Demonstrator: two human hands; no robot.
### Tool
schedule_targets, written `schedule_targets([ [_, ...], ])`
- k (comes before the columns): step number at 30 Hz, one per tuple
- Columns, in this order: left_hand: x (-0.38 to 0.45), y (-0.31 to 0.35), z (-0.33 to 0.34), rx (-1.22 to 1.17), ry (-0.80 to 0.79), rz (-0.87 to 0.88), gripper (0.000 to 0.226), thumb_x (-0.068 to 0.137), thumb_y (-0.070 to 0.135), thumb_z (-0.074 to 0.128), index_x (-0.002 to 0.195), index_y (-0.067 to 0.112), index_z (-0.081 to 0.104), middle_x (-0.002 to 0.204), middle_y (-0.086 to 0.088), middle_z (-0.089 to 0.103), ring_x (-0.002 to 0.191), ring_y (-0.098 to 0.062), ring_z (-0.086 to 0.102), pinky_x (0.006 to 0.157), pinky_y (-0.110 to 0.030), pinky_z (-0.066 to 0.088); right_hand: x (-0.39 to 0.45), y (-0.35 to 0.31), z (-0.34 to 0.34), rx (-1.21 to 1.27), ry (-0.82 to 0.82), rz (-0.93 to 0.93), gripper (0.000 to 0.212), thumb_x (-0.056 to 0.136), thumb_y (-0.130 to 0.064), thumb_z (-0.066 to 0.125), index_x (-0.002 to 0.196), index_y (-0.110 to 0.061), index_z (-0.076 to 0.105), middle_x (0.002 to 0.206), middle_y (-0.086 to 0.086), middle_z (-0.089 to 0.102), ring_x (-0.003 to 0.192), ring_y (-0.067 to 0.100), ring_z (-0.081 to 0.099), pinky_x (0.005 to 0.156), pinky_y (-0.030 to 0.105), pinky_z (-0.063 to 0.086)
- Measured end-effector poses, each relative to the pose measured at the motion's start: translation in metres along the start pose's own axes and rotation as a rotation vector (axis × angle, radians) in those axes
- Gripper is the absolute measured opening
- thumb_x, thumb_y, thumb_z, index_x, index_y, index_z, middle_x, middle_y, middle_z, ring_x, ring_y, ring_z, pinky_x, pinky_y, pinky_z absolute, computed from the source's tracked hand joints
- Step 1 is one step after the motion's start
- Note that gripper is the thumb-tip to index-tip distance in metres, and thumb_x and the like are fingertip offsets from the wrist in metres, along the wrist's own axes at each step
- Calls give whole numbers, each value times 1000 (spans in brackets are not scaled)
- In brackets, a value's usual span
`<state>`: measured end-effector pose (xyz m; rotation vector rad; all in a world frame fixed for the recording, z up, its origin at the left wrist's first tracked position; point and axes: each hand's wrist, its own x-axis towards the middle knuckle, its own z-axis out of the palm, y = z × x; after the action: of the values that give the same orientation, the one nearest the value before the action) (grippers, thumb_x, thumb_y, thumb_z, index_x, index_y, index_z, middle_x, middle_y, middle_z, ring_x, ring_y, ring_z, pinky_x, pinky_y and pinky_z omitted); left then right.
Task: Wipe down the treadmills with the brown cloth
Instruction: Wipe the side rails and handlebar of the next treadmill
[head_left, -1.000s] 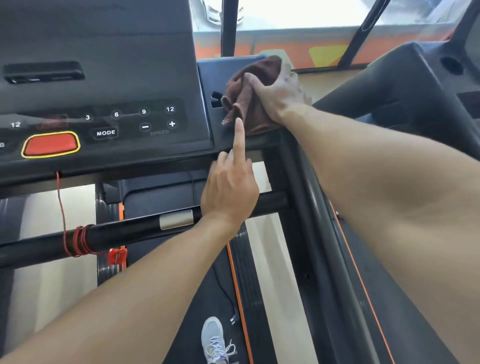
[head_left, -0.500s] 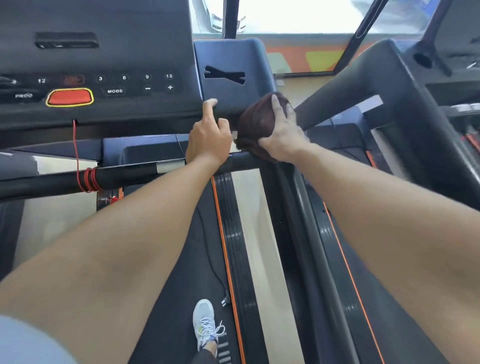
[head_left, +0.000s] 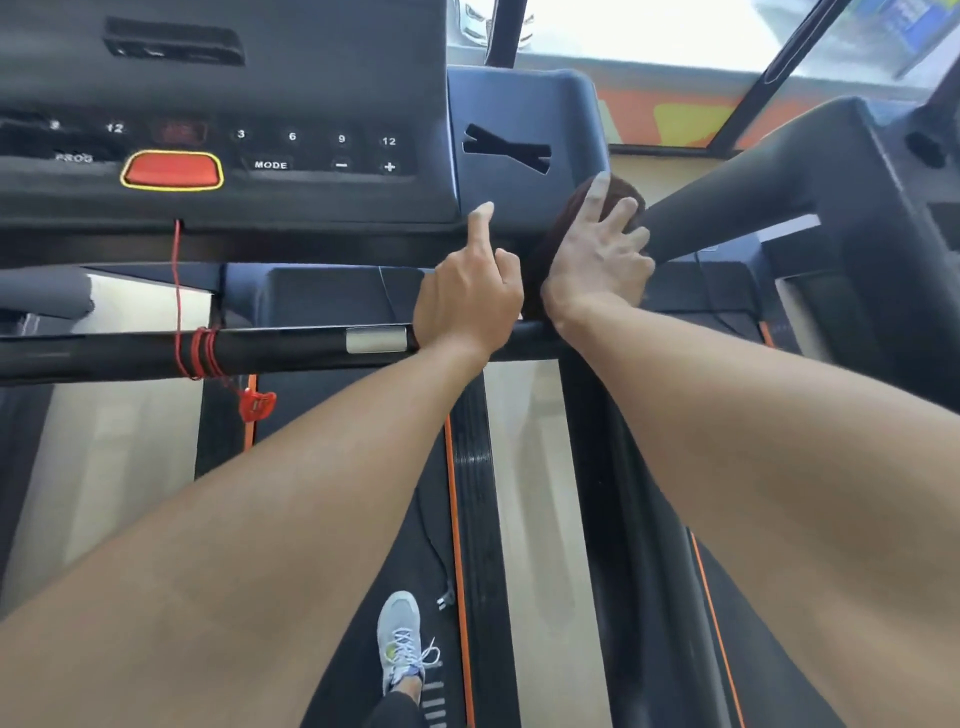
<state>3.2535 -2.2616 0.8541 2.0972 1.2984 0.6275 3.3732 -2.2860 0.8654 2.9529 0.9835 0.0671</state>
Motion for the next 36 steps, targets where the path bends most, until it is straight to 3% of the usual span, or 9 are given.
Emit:
schedule_targets([
  [8, -6, -10, 2, -61, 72, 219, 51, 98, 40, 39, 145, 21, 42, 89, -2, 64, 93, -27, 60, 86, -45, 50, 3, 32, -21, 161, -212, -132, 113, 86, -29, 71, 163, -38, -11, 174, 5, -3, 146, 40, 37, 111, 48, 39],
  [12, -30, -17, 1, -217, 23, 336, 53, 103, 33, 47, 151, 12, 38, 125, -4, 59, 121, -21, 50, 107, -30, 37, -11, 64, -23, 518, -328, -31, 110, 87, -48, 71, 164, -37, -7, 162, 10, 36, 139, 37, 47, 116, 43, 39],
  [15, -85, -26, 10, -277, -44, 427, 48, 106, 21, 45, 151, 5, 41, 149, -10, 50, 140, -21, 43, 121, -34, 30, -32, 89, -17, 736, -416, 22, 101, 88, -28, 80, 164, -18, 16, 135, 6, 54, 110, 22, 61, 86, 18, 51],
  [17, -128, -27, 20, -317, -111, 361, 47, 107, 20, 41, 153, 9, 41, 154, -6, 47, 144, -20, 41, 121, -41, 31, -52, 102, -14, 688, -460, -72, 88, 83, -16, 84, 156, -11, 35, 133, 3, 59, 107, 19, 66, 68, 10, 52],
  [18, -148, -24, 24, -362, -140, 278, 48, 107, 20, 39, 155, 13, 40, 156, -2, 45, 145, -17, 39, 122, -39, 30, -61, 105, -14, 666, -519, -62, 87, 82, -18, 86, 155, -12, 39, 136, 4, 60, 117, 22, 65, 75, 13, 54],
  [21, -195, -6, 30, -545, -117, -5, 48, 109, 20, 35, 157, 19, 39, 161, 4, 40, 147, -7, 33, 123, -27, 23, -101, 111, -11, 484, -513, -4, 128, 74, -33, 89, 165, -23, -1, 155, 11, 41, 139, 33, 49, 109, 42, 47],
  [26, -257, 14, 39, -680, -332, -284, 56, 101, 43, 28, 148, 29, 54, 151, 0, 55, 143, -17, 44, 123, -39, 29, -186, 136, -2, 190, -343, -110, 138, 78, -52, 82, 158, -32, -28, 159, 16, 23, 133, 42, 50, 102, 51, 46],
  [31, -339, 17, 52, -623, -309, -379, 55, 100, 44, 28, 145, 28, 57, 146, -5, 59, 139, -25, 49, 118, -45, 36, -253, 187, 14, 269, -368, -184, 130, 81, -53, 76, 156, -40, -29, 167, 11, 12, 134, 41, 51, 101, 51, 47],
  [36, -409, 28, 48, -761, -197, -459, 48, 98, 44, 33, 134, 43, 64, 140, 13, 63, 135, -8, 51, 121, -39, 34, -316, 234, 27, 488, -368, -215, 119, 80, -51, 69, 158, -44, -20, 166, 3, 18, 134, 40, 50, 107, 50, 44],
])
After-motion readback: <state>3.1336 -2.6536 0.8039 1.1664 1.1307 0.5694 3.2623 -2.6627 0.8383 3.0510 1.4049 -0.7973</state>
